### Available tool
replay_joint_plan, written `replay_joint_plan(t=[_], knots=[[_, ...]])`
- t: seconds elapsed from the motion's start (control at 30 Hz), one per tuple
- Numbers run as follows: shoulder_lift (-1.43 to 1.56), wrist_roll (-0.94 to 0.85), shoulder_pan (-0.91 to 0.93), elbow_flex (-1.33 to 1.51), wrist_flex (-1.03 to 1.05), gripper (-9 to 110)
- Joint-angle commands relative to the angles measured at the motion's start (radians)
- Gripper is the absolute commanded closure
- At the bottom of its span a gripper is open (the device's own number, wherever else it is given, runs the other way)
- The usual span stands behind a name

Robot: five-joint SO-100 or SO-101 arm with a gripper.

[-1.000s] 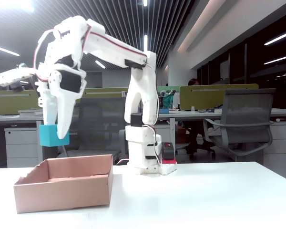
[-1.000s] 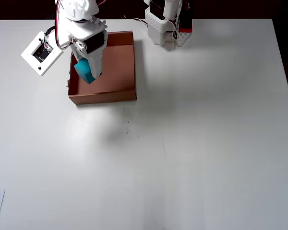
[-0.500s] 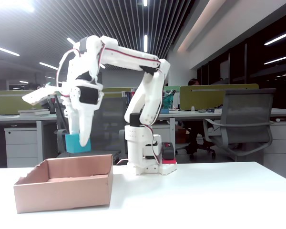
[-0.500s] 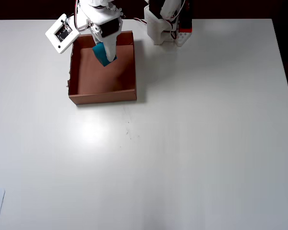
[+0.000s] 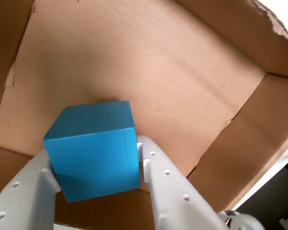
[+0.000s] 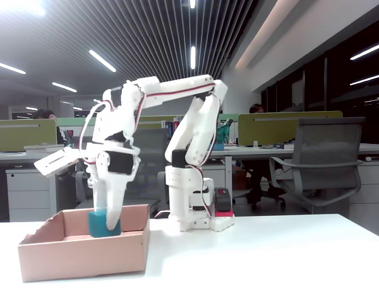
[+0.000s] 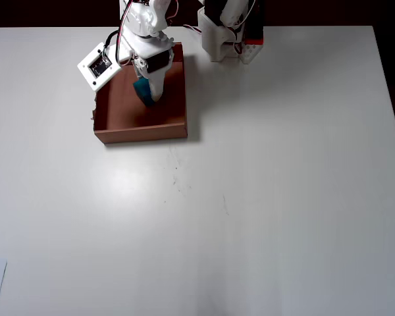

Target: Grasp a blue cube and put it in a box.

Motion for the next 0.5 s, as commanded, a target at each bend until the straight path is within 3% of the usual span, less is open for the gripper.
replay_joint_plan(t=[0.0,0.23,0.47], knots=[[-0.011,0.0,0.0,0.037,-0.081,92],[-0.055,-0.005,-0.008,0.129,-0.215,92],[-0.074,-0.006,-0.009,0.12,-0.212,92]])
